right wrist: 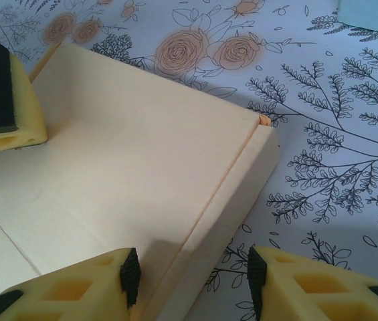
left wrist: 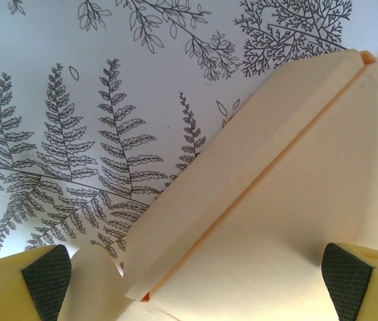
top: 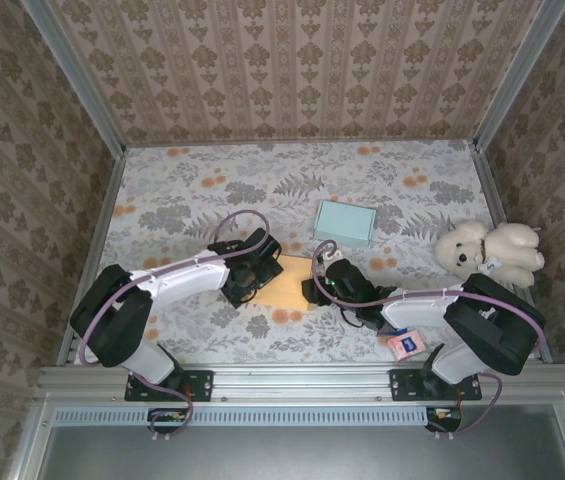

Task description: Fold the paper box

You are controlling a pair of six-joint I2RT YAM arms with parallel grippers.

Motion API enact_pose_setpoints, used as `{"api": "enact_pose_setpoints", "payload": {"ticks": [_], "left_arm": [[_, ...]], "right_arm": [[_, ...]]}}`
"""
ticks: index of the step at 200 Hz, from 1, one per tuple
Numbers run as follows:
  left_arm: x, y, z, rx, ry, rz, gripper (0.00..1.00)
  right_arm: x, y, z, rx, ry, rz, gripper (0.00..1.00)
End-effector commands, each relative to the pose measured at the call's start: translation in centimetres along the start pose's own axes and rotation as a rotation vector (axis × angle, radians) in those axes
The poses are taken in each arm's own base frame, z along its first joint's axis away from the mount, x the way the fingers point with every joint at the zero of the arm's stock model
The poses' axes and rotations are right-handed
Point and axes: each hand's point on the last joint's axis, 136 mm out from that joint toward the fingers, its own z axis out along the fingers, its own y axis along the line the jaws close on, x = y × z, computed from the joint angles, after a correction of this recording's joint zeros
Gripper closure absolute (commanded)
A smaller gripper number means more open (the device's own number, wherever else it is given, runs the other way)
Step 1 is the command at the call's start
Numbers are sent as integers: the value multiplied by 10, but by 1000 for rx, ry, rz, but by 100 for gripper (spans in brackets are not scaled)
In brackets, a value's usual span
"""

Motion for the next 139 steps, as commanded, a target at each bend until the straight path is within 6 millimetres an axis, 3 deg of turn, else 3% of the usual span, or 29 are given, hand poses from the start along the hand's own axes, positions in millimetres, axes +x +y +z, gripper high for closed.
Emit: {"api": "enact_pose_setpoints", "payload": {"ticks": [1, 139], "left_arm": [[3, 8, 7, -18, 19, -8, 1], [6, 11, 10, -4, 33, -17, 7]], "right_arm": [[26, -4, 0, 1, 85, -36, 51], [24, -1, -1, -6, 80, -35, 51]]}}
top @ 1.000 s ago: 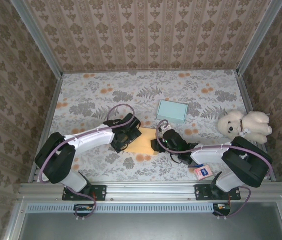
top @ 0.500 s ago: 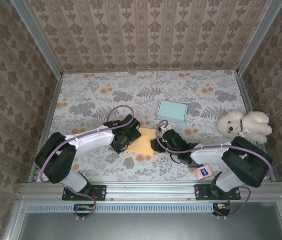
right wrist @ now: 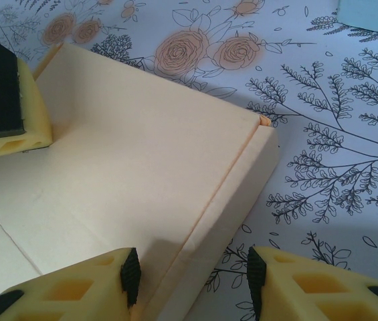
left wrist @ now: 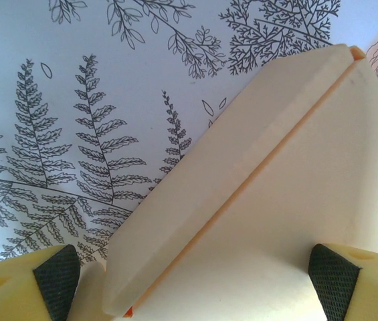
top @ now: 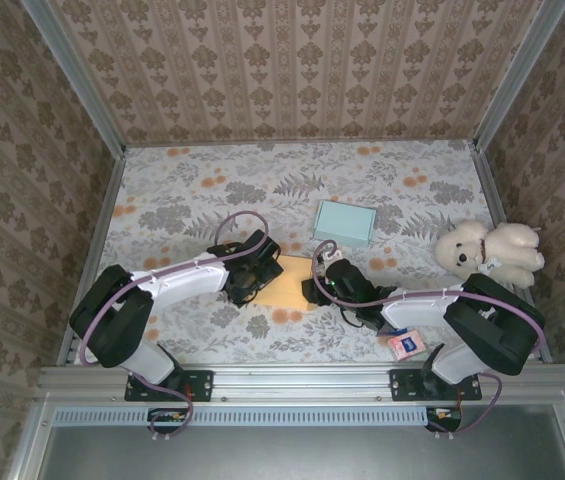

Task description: Fold the paper box

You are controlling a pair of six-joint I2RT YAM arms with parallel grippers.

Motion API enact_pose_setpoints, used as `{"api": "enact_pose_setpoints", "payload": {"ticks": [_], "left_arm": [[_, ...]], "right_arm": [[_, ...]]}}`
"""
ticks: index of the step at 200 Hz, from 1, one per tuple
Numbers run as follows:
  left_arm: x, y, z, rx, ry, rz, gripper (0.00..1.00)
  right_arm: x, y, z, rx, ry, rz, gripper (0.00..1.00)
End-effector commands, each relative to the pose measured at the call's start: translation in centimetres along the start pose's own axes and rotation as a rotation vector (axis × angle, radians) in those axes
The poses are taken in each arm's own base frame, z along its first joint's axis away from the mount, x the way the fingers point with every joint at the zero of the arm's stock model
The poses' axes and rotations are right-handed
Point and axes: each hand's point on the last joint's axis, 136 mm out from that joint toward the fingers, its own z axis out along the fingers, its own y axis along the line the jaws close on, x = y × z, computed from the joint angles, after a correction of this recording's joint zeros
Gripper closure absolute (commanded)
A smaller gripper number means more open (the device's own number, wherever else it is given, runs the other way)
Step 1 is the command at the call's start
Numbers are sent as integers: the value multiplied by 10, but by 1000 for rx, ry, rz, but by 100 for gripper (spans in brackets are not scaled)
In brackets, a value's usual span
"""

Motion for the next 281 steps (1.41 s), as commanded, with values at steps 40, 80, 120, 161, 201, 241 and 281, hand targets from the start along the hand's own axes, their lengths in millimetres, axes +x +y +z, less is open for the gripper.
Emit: {"api": "enact_pose_setpoints", "payload": {"ticks": [40, 80, 120, 161, 201, 241, 281], "left_arm": [[8, 16, 3, -40, 41, -22, 6], [13, 13, 4, -29, 50, -30, 6], [18, 10, 6, -4, 62, -46, 6], [20, 9, 7, 8, 63, -54, 8], [21, 12, 10, 7, 60, -66, 12], [20, 14, 11, 2, 56, -73, 14], [19, 20, 13, -16, 42, -74, 17]], "right_arm": [[24, 0, 0, -9, 83, -33, 51], [23, 1, 0, -13, 82, -30, 51], [24, 3, 0, -17, 82, -30, 51], [25, 3, 0, -18, 83, -30, 51], [25, 4, -1, -19, 81, -30, 51], [26, 4, -1, -21, 83, -28, 51], [26, 6, -2, -27, 81, -28, 51]]}}
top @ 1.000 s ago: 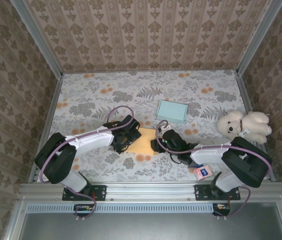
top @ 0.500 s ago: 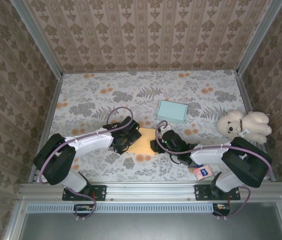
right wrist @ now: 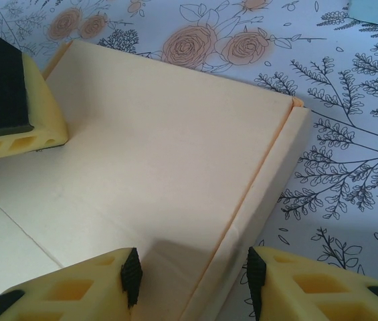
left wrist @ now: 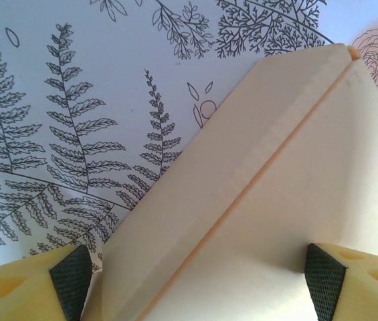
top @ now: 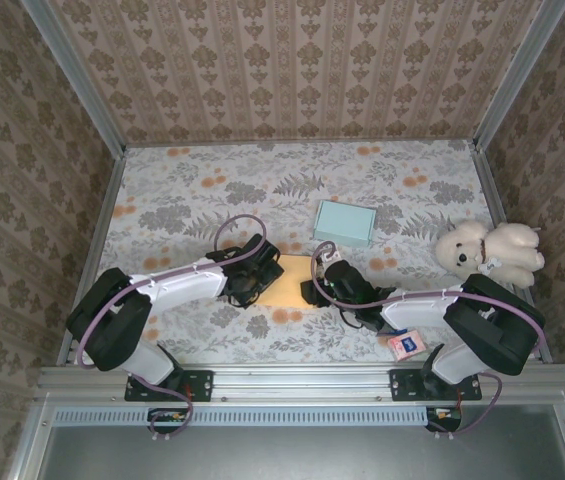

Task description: Fold the paper box

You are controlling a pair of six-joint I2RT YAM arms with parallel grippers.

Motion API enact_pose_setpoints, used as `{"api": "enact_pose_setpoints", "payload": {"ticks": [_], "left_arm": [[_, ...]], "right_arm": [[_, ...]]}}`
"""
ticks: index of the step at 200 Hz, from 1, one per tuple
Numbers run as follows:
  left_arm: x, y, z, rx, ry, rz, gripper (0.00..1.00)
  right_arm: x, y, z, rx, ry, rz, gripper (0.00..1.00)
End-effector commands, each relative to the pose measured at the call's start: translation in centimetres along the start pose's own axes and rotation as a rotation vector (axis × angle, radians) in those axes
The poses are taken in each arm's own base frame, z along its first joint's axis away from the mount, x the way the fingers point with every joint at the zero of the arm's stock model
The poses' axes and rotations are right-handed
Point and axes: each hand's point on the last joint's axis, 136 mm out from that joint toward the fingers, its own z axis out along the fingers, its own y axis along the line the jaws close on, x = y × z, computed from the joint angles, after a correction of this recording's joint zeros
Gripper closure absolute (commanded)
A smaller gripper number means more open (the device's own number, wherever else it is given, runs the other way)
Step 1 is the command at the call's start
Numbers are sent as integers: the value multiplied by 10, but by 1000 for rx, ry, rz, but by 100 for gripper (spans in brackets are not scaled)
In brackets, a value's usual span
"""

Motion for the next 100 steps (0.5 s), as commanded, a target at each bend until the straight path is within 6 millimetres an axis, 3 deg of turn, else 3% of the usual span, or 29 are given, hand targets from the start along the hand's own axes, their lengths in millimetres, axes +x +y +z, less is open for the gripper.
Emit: {"api": "enact_pose_setpoints", "payload": {"ticks": [1, 100], "left_arm": [[9, 27, 8, -83, 23, -21, 17], [3, 42, 11, -127, -5, -29, 19]], "right_arm": [[23, 2, -1, -18, 75, -19, 51], [13, 3, -17, -15, 19, -8, 51]]}}
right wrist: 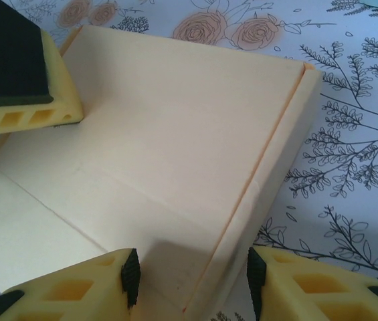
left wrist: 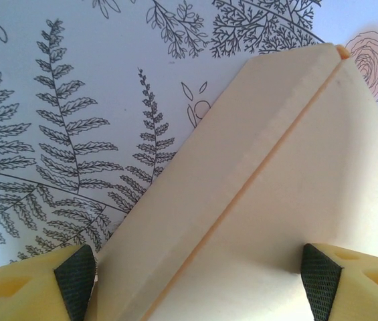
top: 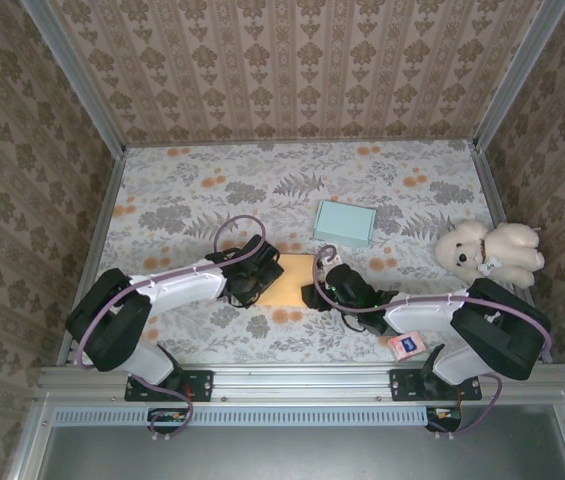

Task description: Fold the paper box

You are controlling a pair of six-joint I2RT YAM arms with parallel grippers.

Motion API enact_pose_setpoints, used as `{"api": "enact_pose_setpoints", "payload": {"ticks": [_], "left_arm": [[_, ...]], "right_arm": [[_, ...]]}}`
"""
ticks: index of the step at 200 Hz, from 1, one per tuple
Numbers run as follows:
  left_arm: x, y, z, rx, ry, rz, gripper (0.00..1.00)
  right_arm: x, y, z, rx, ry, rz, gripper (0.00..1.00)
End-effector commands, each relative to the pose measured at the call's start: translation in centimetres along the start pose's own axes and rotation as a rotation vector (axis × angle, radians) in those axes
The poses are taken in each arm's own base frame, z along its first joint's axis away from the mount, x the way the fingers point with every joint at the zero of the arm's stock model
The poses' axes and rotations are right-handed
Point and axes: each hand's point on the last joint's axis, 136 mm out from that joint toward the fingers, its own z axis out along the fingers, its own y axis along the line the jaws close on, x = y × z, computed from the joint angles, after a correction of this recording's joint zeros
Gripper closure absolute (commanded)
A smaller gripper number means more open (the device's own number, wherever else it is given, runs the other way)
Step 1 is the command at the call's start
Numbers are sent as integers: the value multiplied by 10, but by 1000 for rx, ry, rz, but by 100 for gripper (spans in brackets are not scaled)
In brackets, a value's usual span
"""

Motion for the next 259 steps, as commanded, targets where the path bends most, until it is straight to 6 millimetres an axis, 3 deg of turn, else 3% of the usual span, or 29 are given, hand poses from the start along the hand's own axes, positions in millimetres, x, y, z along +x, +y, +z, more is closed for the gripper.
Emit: {"api": "enact_pose_setpoints", "payload": {"ticks": [1, 45, 92, 182, 259], "left_arm": [[2, 44, 8, -149, -3, -13, 19], [2, 45, 9, -152, -3, -10, 19], [1, 46, 7, -149, -6, -10, 19], [0, 46, 6, -142, -13, -11, 19], [0, 44, 5, -139, -13, -10, 20]], "right_arm": [[4, 0, -9, -4, 4, -1, 51], [-4, 10, -25, -23, -41, -7, 51], [6, 25, -25, -42, -5, -31, 52], [21, 11, -30, 5, 4, -2, 47], [25, 23, -24, -58, 30, 45, 46]]}}
